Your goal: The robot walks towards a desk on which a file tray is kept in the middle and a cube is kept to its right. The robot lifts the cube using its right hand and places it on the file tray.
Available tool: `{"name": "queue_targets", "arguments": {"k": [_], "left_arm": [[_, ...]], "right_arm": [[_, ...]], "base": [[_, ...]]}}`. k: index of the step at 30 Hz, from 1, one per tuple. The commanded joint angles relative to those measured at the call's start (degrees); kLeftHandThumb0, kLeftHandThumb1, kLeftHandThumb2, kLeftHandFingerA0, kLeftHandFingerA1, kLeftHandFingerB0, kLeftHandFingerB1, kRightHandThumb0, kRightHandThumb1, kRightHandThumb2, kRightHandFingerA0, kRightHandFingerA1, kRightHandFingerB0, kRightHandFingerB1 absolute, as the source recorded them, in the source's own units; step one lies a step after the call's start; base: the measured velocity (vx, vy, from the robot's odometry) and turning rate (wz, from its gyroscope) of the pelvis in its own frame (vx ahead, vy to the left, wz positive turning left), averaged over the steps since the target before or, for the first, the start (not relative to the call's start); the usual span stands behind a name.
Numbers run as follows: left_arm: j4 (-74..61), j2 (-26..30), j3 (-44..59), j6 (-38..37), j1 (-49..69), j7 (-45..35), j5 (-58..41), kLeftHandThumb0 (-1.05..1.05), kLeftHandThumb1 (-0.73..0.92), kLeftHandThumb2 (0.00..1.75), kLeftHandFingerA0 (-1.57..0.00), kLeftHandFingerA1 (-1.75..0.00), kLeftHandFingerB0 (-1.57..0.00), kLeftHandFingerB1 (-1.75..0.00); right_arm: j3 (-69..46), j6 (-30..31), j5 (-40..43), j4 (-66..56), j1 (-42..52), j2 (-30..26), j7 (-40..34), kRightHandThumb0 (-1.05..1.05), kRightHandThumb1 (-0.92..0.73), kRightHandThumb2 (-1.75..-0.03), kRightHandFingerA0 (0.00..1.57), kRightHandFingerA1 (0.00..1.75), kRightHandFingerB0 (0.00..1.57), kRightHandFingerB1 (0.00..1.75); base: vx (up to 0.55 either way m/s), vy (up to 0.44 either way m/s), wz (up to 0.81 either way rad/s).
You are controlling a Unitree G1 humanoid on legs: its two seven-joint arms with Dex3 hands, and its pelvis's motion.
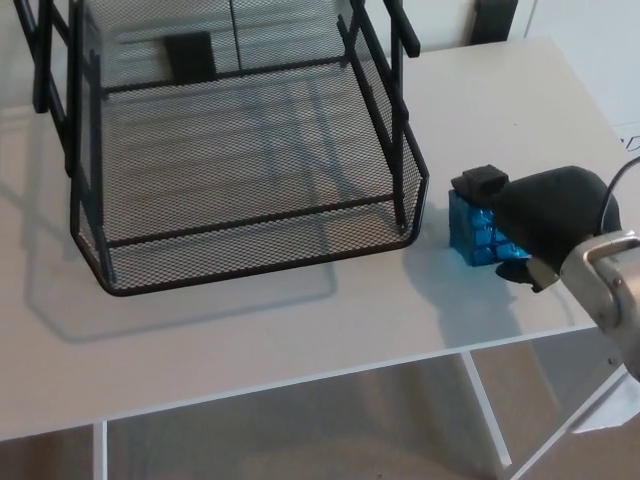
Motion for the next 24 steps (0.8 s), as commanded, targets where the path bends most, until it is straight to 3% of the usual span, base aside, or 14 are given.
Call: {"name": "queue_targets", "arguments": {"k": [1, 8, 13, 14, 15, 18, 22, 24], "left_arm": [[-0.2, 0.3, -0.4, -3.1, 0.9, 1.0, 1.0, -0.61, 0.83, 0.65, -0.43, -0.45, -0.3, -0.34], [1.0, 0.2, -0.9, -4.0, 0.0, 1.8, 1.5, -0.61, 0.83, 0.65, -0.42, -0.43, -0.3, -0.34], [1.7, 0.1, -0.9, -4.7, -1.0, 2.2, 1.3, -0.6, 0.83, 0.65, -0.47, -0.46, -0.33, -0.35], [0.6, 0.4, -0.9, -4.9, -0.4, 1.9, 1.1, -0.59, 0.83, 0.65, -0.45, -0.45, -0.32, -0.35], [0.2, 0.3, -0.8, -5.0, -0.3, 1.9, 1.0, -0.6, 0.82, 0.64, -0.45, -0.45, -0.34, -0.36], [2.0, 0.0, -0.9, -5.2, -1.8, 2.0, 1.2, -0.61, 0.83, 0.65, -0.43, -0.43, -0.33, -0.34], [1.3, -0.1, -1.5, -3.9, -2.4, 2.8, 1.6, -0.61, 0.83, 0.65, -0.46, -0.44, -0.33, -0.34], [1.0, -0.3, -0.9, -3.5, -2.5, 1.9, 0.6, -0.6, 0.83, 0.65, -0.42, -0.44, -0.29, -0.34]], "right_arm": [[3.4, -2.4, -6.3, 3.7, 8.4, -1.7, -6.7, -0.34, -0.61, -0.58, 0.91, 1.65, 0.88, 0.68], [0.3, -5.3, -4.6, 6.7, 10.3, -0.1, -16.3, -0.41, -0.63, -0.59, 0.92, 1.63, 0.85, 0.72], [-3.0, -12.2, -3.0, 7.4, 9.0, -0.8, -22.5, -0.39, -0.62, -0.58, 0.92, 1.68, 0.88, 0.64], [-3.7, -12.7, -3.4, 7.6, 8.8, -0.6, -25.2, -0.39, -0.6, -0.62, 0.93, 1.72, 0.9, 0.7], [-5.0, -14.4, -2.8, 7.3, 8.2, -0.8, -27.4, -0.27, -0.76, -0.67, 0.92, 1.75, 0.81, 1.14], [-8.9, -17.0, -0.4, 3.1, 6.8, -2.7, -25.2, -0.2, -0.72, -0.71, 0.94, 1.69, 0.84, 1.05], [-14.5, -20.0, 2.1, 0.0, 2.7, -4.3, -22.7, -0.15, -0.66, -0.85, 1.03, 1.5, 0.88, 1.08], [-17.2, -22.0, 3.8, -1.3, 0.8, -5.2, -20.7, -0.14, -0.67, -0.93, 0.99, 1.52, 0.86, 1.13]], "base": [[0.0, 0.0, 0.0], [0.0, 0.0, 0.0], [0.0, 0.0, 0.0], [0.0, 0.0, 0.0], [0.0, 0.0, 0.0], [0.0, 0.0, 0.0], [0.0, 0.0, 0.0], [0.0, 0.0, 0.0]]}}
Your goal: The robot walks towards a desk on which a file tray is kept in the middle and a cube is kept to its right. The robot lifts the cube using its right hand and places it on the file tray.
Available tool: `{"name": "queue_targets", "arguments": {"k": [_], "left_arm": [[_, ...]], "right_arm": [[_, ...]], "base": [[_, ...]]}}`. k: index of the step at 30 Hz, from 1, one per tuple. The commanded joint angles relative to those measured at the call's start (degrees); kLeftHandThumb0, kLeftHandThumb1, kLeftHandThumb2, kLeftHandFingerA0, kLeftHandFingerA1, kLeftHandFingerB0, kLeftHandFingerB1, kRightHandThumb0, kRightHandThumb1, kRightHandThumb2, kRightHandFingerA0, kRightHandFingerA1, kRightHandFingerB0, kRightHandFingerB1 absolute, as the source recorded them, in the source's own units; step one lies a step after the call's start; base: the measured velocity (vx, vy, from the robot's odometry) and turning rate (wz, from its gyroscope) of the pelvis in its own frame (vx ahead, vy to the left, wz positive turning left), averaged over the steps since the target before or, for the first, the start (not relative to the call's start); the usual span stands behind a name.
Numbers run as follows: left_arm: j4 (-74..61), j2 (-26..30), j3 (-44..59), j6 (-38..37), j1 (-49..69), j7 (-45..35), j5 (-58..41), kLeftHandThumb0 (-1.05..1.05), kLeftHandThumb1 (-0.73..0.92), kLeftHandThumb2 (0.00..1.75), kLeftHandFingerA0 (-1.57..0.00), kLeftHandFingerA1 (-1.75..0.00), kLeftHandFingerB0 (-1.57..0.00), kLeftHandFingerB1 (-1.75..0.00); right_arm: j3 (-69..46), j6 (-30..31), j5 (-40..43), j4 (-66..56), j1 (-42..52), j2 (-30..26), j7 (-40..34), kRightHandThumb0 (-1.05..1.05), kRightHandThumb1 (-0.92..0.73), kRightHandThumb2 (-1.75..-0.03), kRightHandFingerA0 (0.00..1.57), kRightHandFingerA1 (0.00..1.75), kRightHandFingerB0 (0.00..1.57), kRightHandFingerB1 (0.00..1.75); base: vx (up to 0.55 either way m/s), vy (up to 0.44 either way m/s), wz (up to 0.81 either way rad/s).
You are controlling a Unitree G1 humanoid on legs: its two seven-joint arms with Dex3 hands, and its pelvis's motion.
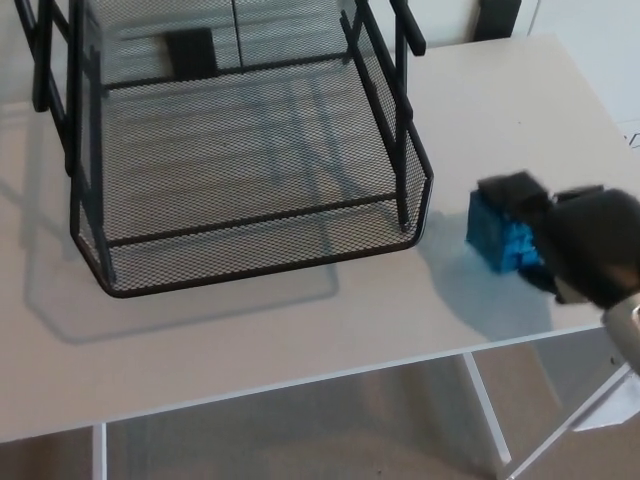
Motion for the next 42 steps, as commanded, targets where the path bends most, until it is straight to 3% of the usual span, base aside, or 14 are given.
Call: {"name": "queue_targets", "arguments": {"k": [1, 10, 13, 15, 17, 22, 25, 26, 27, 28, 29, 32, 39, 42], "left_arm": [[-0.6, 0.1, 0.0, -0.8, -0.4, 0.5, 0.5, -0.6, 0.83, 0.65, -0.44, -0.44, -0.3, -0.34], [-0.3, 0.2, -0.7, -0.6, -2.5, 0.8, 1.3, -0.62, 0.84, 0.65, -0.46, -0.44, -0.32, -0.34], [-0.3, -0.1, -0.3, -0.9, -3.0, -0.2, 0.3, -0.61, 0.84, 0.65, -0.42, -0.43, -0.28, -0.34], [-1.0, 0.0, -0.1, 0.2, -3.0, -0.7, 0.0, -0.61, 0.84, 0.65, -0.43, -0.43, -0.28, -0.33], [-0.9, -0.3, -0.5, 0.4, -3.4, -0.2, 0.5, -0.6, 0.85, 0.65, -0.42, -0.42, -0.29, -0.33], [0.8, -0.6, -1.7, -0.8, -4.0, 0.8, 1.7, -0.61, 0.86, 0.66, -0.42, -0.42, -0.29, -0.34], [0.4, -0.9, -1.3, 0.5, -3.9, 0.6, 0.9, -0.6, 0.86, 0.66, -0.41, -0.42, -0.28, -0.33], [0.2, -0.9, -1.3, 0.5, -3.9, 0.8, 1.0, -0.59, 0.86, 0.66, -0.42, -0.43, -0.3, -0.34], [-0.4, -0.8, -1.4, 0.4, -3.5, 0.8, 1.1, -0.59, 0.86, 0.66, -0.42, -0.43, -0.31, -0.34], [-1.0, -0.9, -1.7, 0.4, -3.3, 0.6, 1.2, -0.58, 0.87, 0.66, -0.41, -0.42, -0.29, -0.34], [-0.6, -1.0, -1.8, 0.4, -3.5, 0.7, 1.4, -0.6, 0.86, 0.66, -0.42, -0.42, -0.29, -0.34], [1.3, -1.5, -1.6, 0.2, -4.3, 1.1, 1.3, -0.6, 0.85, 0.66, -0.43, -0.43, -0.28, -0.33], [1.3, -1.9, -1.5, 0.1, -4.2, 0.9, 1.0, -0.61, 0.86, 0.66, -0.41, -0.44, -0.27, -0.34], [0.2, -1.6, -1.5, -0.1, -3.4, 1.2, 1.0, -0.59, 0.86, 0.66, -0.43, -0.43, -0.29, -0.34]], "right_arm": [[-6.5, -6.5, 4.2, -3.4, -5.3, -2.8, 1.5, -0.15, -0.66, -0.9, 0.98, 1.51, 0.88, 1.12], [-15.4, -4.7, 8.2, -10.9, -15.9, -3.3, 10.6, -0.19, -0.62, -0.99, 1.0, 1.58, 0.9, 1.0], [-17.0, -4.7, 8.8, -12.0, -22.2, -3.1, 12.9, -0.2, -0.62, -0.87, 1.0, 1.5, 0.93, 0.88], [-17.0, -5.1, 9.1, -11.1, -25.8, -2.1, 13.6, -0.16, -0.64, -0.94, 0.95, 1.64, 0.87, 1.05], [-16.4, -3.5, 8.5, -11.4, -29.0, -0.5, 15.3, -0.21, -0.62, -0.83, 0.96, 1.56, 0.86, 0.95], [-13.5, -6.2, 9.6, -11.5, -33.3, 3.0, 20.2, -0.25, -0.61, -0.86, 0.98, 1.6, 0.9, 0.95], [-9.7, -6.0, 10.3, -12.2, -35.0, 4.4, 28.4, -0.28, -0.68, -0.75, 0.96, 1.66, 0.87, 0.96], [-8.8, -8.3, 10.6, -10.6, -35.5, 4.9, 28.3, -0.29, -0.52, -1.0, 1.19, 1.29, 0.85, 0.9], [-7.5, -7.7, 11.2, -10.3, -36.1, 5.6, 31.7, -0.32, -0.66, -0.67, 0.92, 1.65, 0.87, 0.84], [-6.2, -6.3, 11.5, -11.1, -36.1, 5.9, 35.5, -0.35, -0.62, -0.63, 0.89, 1.66, 0.9, 0.75], [-5.7, -5.6, 11.8, -11.1, -36.3, 6.3, 37.2, -0.33, -0.59, -0.57, 0.92, 1.64, 0.92, 0.64], [-1.2, -3.7, 11.1, -7.3, -36.0, 10.2, 42.7, -0.29, -0.58, -0.61, 0.88, 1.58, 0.93, 0.6], [3.3, -3.6, 8.2, -3.2, -33.9, 13.4, 42.9, -0.3, -0.59, -0.58, 0.92, 1.42, 0.95, 0.64], [5.6, -0.3, 7.5, -1.7, -31.6, 16.3, 44.5, -0.26, -0.58, -0.6, 0.91, 1.32, 0.96, 0.67]], "base": [[0.0, 0.0, 0.0], [0.0, 0.0, 0.0], [0.0, 0.0, 0.0], [0.0, 0.0, 0.0], [0.0, 0.0, 0.0], [0.0, 0.0, 0.0], [0.0, 0.0, 0.0], [0.0, 0.0, 0.0], [0.0, 0.0, 0.0], [0.0, 0.0, 0.0], [0.0, 0.0, 0.0], [0.0, 0.0, 0.0], [0.0, 0.0, 0.0], [0.0, 0.0, 0.0]]}}
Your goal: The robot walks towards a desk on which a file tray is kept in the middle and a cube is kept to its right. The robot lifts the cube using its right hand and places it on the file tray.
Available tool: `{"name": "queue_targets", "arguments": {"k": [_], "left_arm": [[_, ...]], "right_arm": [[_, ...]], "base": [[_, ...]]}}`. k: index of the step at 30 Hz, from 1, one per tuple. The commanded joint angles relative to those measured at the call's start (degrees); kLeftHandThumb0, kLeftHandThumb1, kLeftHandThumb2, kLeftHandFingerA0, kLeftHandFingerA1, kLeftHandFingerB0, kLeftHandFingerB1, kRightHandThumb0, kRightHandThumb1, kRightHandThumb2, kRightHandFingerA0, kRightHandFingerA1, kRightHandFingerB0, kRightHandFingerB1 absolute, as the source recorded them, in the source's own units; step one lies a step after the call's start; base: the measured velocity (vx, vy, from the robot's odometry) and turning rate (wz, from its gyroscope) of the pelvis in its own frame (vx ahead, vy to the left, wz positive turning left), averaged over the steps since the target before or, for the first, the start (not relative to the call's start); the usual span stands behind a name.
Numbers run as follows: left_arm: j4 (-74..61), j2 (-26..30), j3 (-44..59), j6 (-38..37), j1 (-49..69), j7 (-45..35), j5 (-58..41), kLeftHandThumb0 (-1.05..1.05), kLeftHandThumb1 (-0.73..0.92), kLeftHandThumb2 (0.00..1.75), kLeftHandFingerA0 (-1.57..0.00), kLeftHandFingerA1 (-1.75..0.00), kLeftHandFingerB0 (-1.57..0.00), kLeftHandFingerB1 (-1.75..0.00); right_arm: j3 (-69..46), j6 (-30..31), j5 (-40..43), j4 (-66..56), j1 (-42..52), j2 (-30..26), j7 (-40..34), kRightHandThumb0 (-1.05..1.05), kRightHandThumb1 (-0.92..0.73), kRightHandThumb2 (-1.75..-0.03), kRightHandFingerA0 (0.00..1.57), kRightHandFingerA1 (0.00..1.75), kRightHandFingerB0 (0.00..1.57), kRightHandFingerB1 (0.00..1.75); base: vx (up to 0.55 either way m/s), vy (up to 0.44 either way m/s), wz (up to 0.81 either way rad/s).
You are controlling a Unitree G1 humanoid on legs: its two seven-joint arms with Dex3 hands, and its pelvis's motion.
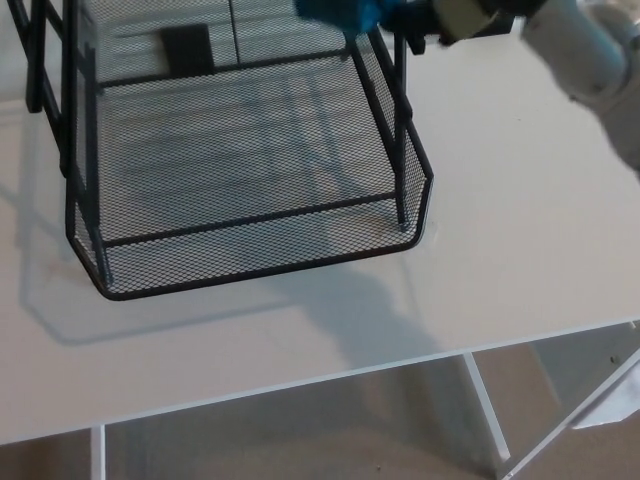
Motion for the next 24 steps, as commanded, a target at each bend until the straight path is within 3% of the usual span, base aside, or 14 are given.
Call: {"name": "queue_targets", "arguments": {"k": [1, 4, 7, 9, 14, 15, 17, 18, 19, 20, 21, 22, 23, 24], "left_arm": [[-0.1, 0.1, -0.6, -0.1, 0.8, 1.5, 1.5, -0.59, 0.87, 0.66, -0.45, -0.43, -0.31, -0.34], [-0.7, 0.2, -0.5, -0.8, 1.3, 1.1, 1.2, -0.6, 0.87, 0.66, -0.44, -0.45, -0.32, -0.36], [-2.2, 0.5, -0.4, 0.6, 1.7, 0.4, 1.1, -0.59, 0.87, 0.66, -0.42, -0.42, -0.27, -0.33], [-2.4, 0.4, -0.3, 1.0, 1.7, 0.5, 1.0, -0.59, 0.86, 0.66, -0.44, -0.44, -0.29, -0.34], [-2.1, 0.4, -1.1, -0.2, 2.0, 1.4, 1.9, -0.59, 0.88, 0.66, -0.44, -0.42, -0.3, -0.34], [-2.5, 0.6, -0.9, 0.1, 2.3, 0.9, 1.5, -0.59, 0.88, 0.66, -0.45, -0.43, -0.29, -0.34], [-2.4, 0.4, -0.2, 1.1, 2.2, 0.4, 0.6, -0.59, 0.86, 0.66, -0.44, -0.43, -0.3, -0.34], [-2.1, 0.3, -0.2, 1.0, 2.1, 0.6, 0.6, -0.59, 0.86, 0.66, -0.44, -0.43, -0.3, -0.34], [-1.9, 0.2, -0.2, 1.1, 2.1, 0.8, 0.6, -0.6, 0.86, 0.66, -0.44, -0.44, -0.29, -0.34], [-1.8, 0.1, -0.1, 0.8, 2.1, 0.5, 0.5, -0.59, 0.86, 0.66, -0.42, -0.42, -0.27, -0.33], [-0.8, -0.1, -0.3, 0.8, 1.6, 1.1, 0.8, -0.6, 0.86, 0.66, -0.42, -0.41, -0.27, -0.32], [-0.5, 0.0, -0.9, 0.1, 1.5, 1.4, 1.5, -0.6, 0.88, 0.66, -0.43, -0.42, -0.3, -0.34], [-0.5, 0.1, -1.1, 0.3, 1.5, 1.7, 1.7, -0.61, 0.86, 0.66, -0.45, -0.44, -0.31, -0.34], [-0.9, 0.2, -1.0, 0.5, 1.7, 1.6, 1.6, -0.61, 0.87, 0.66, -0.44, -0.43, -0.3, -0.34]], "right_arm": [[7.2, 4.9, -1.2, 5.0, 1.0, 6.1, 13.7, -0.26, -0.55, -0.6, 0.95, 1.31, 0.99, 0.67], [8.3, 4.5, -1.7, 6.3, 1.4, 7.0, 13.0, -0.25, -0.53, -0.64, 0.98, 1.27, 0.99, 0.69], [9.2, 5.4, -1.8, 6.3, 2.3, 7.7, 14.0, -0.28, -0.53, -0.65, 0.92, 1.5, 0.95, 0.7], [9.4, 5.3, -1.8, 6.8, 2.8, 8.4, 13.1, -0.27, -0.52, -0.69, 0.94, 1.5, 0.95, 0.79], [9.4, 5.2, -2.4, 7.1, 2.9, 8.9, 13.3, -0.24, -0.5, -0.77, 0.94, 1.58, 0.95, 0.8], [8.9, 5.1, -2.1, 7.6, 2.9, 9.4, 12.4, -0.25, -0.58, -0.76, 0.95, 1.6, 0.88, 0.76], [8.5, 6.7, -3.3, 6.2, 2.9, 9.1, 12.1, -0.34, -0.7, -0.67, 0.72, 1.5, 0.53, 0.5], [8.4, 7.1, -3.5, 6.0, 3.0, 9.2, 12.2, -0.34, -0.7, -0.67, 0.72, 1.5, 0.53, 0.5], [9.3, 11.7, -5.1, 5.0, 2.0, 9.3, 16.9, -0.41, -0.76, -0.62, 0.2, 0.73, 0.28, 0.4], [9.9, 15.3, -6.3, 3.7, 1.1, 9.2, 21.2, -0.48, -0.75, -0.62, 0.0, 0.36, 0.08, 0.37], [9.2, 17.9, -6.1, 2.6, 1.2, 9.7, 21.9, -0.57, -0.65, -0.58, 0.0, 0.0, 0.0, 0.3], [8.5, 19.7, -5.7, 2.1, 1.0, 10.1, 22.9, -0.63, -0.53, -0.72, 0.0, 0.0, 0.02, 0.17], [8.3, 20.5, -5.9, 1.8, 0.7, 10.1, 23.5, -0.85, -0.42, -0.71, 0.0, 0.13, 0.0, 0.04], [8.4, 20.8, -6.4, 1.4, 0.4, 9.9, 23.7, -0.92, -0.49, -0.76, 0.0, 0.12, 0.0, 0.0]], "base": [[0.0, 0.0, 0.0], [0.0, 0.0, 0.0], [0.0, 0.0, 0.0], [0.0, 0.0, 0.0], [0.0, 0.0, 0.0], [0.0, 0.0, 0.0], [0.0, 0.0, 0.0], [0.0, 0.0, 0.0], [0.0, 0.0, 0.0], [0.0, 0.0, 0.0], [0.0, 0.0, 0.0], [0.0, 0.0, 0.0], [0.0, 0.0, 0.0], [0.0, 0.0, 0.0]]}}
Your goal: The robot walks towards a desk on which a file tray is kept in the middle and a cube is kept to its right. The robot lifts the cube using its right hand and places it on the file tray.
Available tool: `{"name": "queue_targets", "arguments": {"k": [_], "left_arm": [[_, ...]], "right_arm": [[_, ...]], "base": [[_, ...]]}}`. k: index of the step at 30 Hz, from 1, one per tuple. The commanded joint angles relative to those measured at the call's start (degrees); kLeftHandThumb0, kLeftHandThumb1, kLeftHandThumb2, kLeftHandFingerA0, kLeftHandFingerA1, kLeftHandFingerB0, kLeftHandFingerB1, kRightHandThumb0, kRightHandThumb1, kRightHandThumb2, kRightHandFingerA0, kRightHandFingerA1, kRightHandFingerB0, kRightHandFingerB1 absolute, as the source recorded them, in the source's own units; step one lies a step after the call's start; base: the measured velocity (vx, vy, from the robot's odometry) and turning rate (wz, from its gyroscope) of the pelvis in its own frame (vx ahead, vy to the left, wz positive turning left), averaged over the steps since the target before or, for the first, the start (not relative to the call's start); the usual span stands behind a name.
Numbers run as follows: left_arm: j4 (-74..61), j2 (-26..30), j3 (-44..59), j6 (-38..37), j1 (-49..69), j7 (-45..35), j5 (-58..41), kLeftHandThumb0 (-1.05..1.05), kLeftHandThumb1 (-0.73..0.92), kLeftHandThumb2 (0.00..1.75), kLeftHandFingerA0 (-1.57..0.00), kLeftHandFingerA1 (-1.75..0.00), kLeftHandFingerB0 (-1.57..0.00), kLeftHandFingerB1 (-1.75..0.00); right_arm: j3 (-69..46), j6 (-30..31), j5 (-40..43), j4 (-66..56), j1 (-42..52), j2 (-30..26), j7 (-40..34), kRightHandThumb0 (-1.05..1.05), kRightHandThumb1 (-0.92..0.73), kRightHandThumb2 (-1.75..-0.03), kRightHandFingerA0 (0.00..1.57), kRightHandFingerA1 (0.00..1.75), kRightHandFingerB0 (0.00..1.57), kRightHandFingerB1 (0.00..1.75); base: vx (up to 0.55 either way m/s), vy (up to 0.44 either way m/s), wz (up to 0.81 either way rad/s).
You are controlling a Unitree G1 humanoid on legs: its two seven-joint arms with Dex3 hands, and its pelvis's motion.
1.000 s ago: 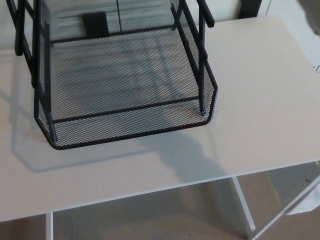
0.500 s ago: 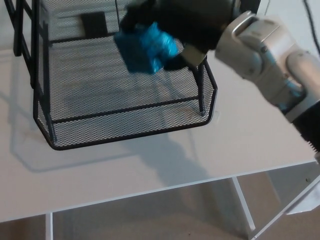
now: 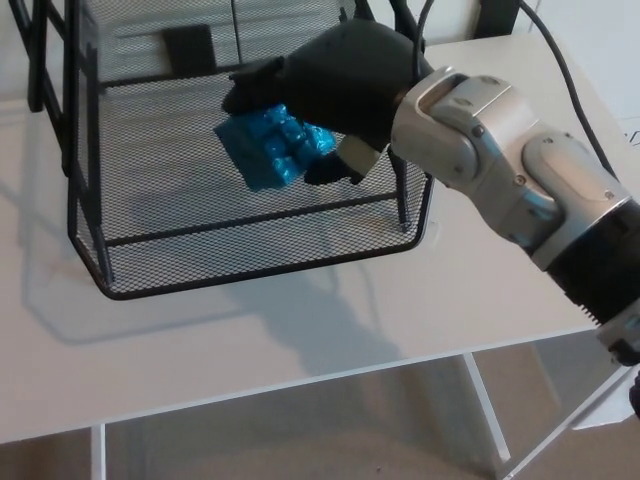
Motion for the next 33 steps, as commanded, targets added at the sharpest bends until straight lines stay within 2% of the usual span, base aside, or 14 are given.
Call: {"name": "queue_targets", "arguments": {"k": [1, 2, 3, 7, 15, 17, 19, 20, 22, 27, 30, 31, 32, 33], "left_arm": [[0.3, 0.4, -0.4, 0.5, 0.5, 0.8, 1.3, -0.61, 0.87, 0.66, -0.44, -0.43, -0.3, -0.34], [0.3, 0.4, -0.4, 0.5, 0.5, 0.8, 1.3, -0.61, 0.87, 0.66, -0.44, -0.43, -0.3, -0.34], [1.3, 0.4, -0.5, 0.0, 0.2, 1.0, 1.5, -0.6, 0.87, 0.66, -0.44, -0.44, -0.3, -0.34], [1.5, 0.1, -0.1, 0.3, 0.3, 1.3, 0.8, -0.59, 0.86, 0.66, -0.41, -0.43, -0.3, -0.34], [2.4, 0.5, -0.6, -0.1, 0.0, 1.6, 1.3, -0.6, 0.86, 0.66, -0.43, -0.43, -0.29, -0.34], [3.0, 0.7, -1.2, 0.3, -0.4, 1.7, 1.9, -0.6, 0.87, 0.66, -0.43, -0.43, -0.31, -0.34], [3.5, 0.3, -1.4, 0.1, -0.7, 1.6, 1.9, -0.6, 0.87, 0.66, -0.43, -0.43, -0.3, -0.34], [3.9, 0.0, -1.3, 0.0, -1.0, 1.2, 1.6, -0.6, 0.88, 0.66, -0.38, -0.4, -0.27, -0.32], [3.7, -0.3, -1.2, 0.1, -0.7, 1.2, 1.3, -0.6, 0.87, 0.66, -0.43, -0.43, -0.3, -0.34], [1.4, 0.0, -0.1, 0.2, 1.6, 0.0, -0.2, -0.59, 0.86, 0.66, -0.4, -0.44, -0.3, -0.35], [3.6, -0.5, -1.2, -0.1, 0.5, 2.2, 1.3, -0.59, 0.87, 0.66, -0.43, -0.41, -0.31, -0.33], [3.6, 0.0, -1.1, -0.6, 0.6, 1.8, 1.2, -0.6, 0.86, 0.66, -0.42, -0.41, -0.31, -0.33], [3.6, 0.1, -1.0, -0.8, 0.7, 1.6, 1.1, -0.6, 0.87, 0.66, -0.41, -0.41, -0.32, -0.33], [3.8, 0.2, -1.2, -1.0, 0.6, 2.0, 1.4, -0.61, 0.87, 0.66, -0.41, -0.42, -0.31, -0.34]], "right_arm": [[-0.5, 12.3, -3.5, -3.3, -1.6, 0.0, 10.1, -0.92, -0.49, -0.76, 0.0, 0.12, 0.0, 0.0], [-0.5, 12.5, -3.6, -3.5, -1.6, 0.1, 10.2, -0.92, -0.49, -0.76, 0.0, 0.12, 0.0, 0.0], [-1.0, 11.0, -3.9, -3.7, -2.2, -0.7, 8.6, -0.97, -0.55, -0.86, 0.0, 0.17, 0.0, 0.0], [-1.6, 10.0, -4.9, -5.8, -3.9, -2.5, 9.3, -0.98, -0.58, -0.92, 0.0, 0.19, 0.0, 0.0], [-8.7, 9.9, 0.9, -13.2, -8.9, -8.8, 20.3, -1.0, -0.59, -0.9, 0.0, 0.14, 0.0, 0.0], [-12.0, 11.3, 3.8, -16.1, -9.1, -11.0, 23.4, -0.97, -0.57, -0.87, 0.0, 0.14, 0.0, 0.0], [-16.7, 9.5, 8.2, -18.7, -7.4, -14.9, 24.3, -0.97, -0.55, -0.86, 0.0, 0.15, 0.0, 0.0], [-18.8, 10.6, 9.6, -20.6, -6.4, -16.4, 25.5, -1.02, -0.59, -0.83, 0.0, 0.03, 0.0, 0.0], [-26.5, 10.4, 13.2, -25.2, -1.8, -22.2, 25.5, -1.05, -0.61, -0.85, 0.0, 0.06, 0.12, 0.07], [-40.4, 11.2, 15.3, -30.2, 8.5, -30.6, 23.3, -1.03, -0.62, -0.91, 0.0, 0.11, 0.05, 0.09], [-54.7, 18.2, 17.0, -33.5, 18.3, -33.6, 25.3, -0.92, -0.55, -0.85, 0.0, 0.09, 0.01, 0.08], [-60.4, 16.9, 19.3, -32.6, 22.4, -33.6, 24.9, -0.87, -0.51, -0.8, 0.0, 0.07, 0.07, 0.01], [-65.6, 12.6, 22.5, -28.9, 26.3, -34.4, 24.3, -0.8, -0.51, -0.82, 0.0, 0.18, 0.0, 0.02], [-71.5, 13.5, 23.1, -28.4, 30.1, -33.5, 23.6, -0.63, -0.6, -0.76, 0.0, 0.0, 0.0, 0.15]], "base": [[0.0, 0.0, 0.0], [0.0, 0.0, 0.0], [0.0, 0.0, 0.0], [0.0, 0.0, 0.0], [0.0, 0.0, 0.0], [0.0, 0.0, 0.0], [0.0, 0.0, 0.0], [0.0, 0.0, 0.0], [0.0, 0.0, 0.0], [0.0, 0.0, 0.0], [0.0, 0.0, 0.0], [0.0, 0.0, 0.0], [0.0, 0.0, 0.0], [0.0, 0.0, 0.0]]}}
